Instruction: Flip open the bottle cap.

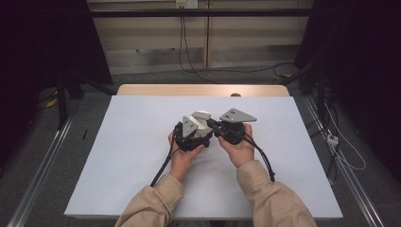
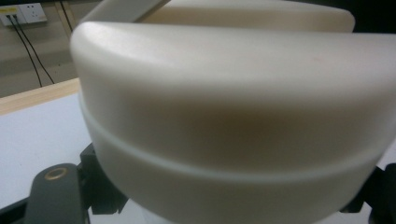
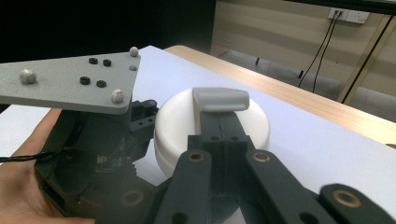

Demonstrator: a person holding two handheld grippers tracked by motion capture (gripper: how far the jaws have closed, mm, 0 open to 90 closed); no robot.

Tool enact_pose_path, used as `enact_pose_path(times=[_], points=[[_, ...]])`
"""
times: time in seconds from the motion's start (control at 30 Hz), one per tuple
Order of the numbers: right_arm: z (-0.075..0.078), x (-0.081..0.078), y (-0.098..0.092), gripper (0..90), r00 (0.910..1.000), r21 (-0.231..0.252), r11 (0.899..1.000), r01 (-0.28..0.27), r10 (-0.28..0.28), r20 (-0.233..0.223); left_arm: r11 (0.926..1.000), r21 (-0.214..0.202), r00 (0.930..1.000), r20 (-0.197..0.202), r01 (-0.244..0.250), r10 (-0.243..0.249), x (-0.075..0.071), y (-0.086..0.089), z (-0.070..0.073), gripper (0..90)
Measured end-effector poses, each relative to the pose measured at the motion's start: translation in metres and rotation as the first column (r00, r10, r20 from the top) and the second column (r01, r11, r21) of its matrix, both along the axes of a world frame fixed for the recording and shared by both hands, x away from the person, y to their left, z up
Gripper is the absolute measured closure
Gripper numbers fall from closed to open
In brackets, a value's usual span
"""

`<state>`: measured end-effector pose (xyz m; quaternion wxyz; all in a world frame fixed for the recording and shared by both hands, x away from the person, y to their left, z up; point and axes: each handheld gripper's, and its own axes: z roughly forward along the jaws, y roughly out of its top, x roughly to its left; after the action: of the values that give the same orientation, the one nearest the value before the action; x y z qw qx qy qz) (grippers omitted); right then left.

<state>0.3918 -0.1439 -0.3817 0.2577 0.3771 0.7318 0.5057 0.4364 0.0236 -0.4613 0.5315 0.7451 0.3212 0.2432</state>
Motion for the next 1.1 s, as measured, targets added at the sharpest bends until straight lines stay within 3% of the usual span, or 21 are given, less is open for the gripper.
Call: enact_pose_path(times=[1.1], points=[[0.006, 0.018, 0.007, 90.0, 1.0000, 0.026, 1.000, 0.006, -0.006, 0.006, 1.0000, 0.002, 1.0000, 0.002, 0.001, -0.001, 0.000, 0.000, 0.000, 18.8]])
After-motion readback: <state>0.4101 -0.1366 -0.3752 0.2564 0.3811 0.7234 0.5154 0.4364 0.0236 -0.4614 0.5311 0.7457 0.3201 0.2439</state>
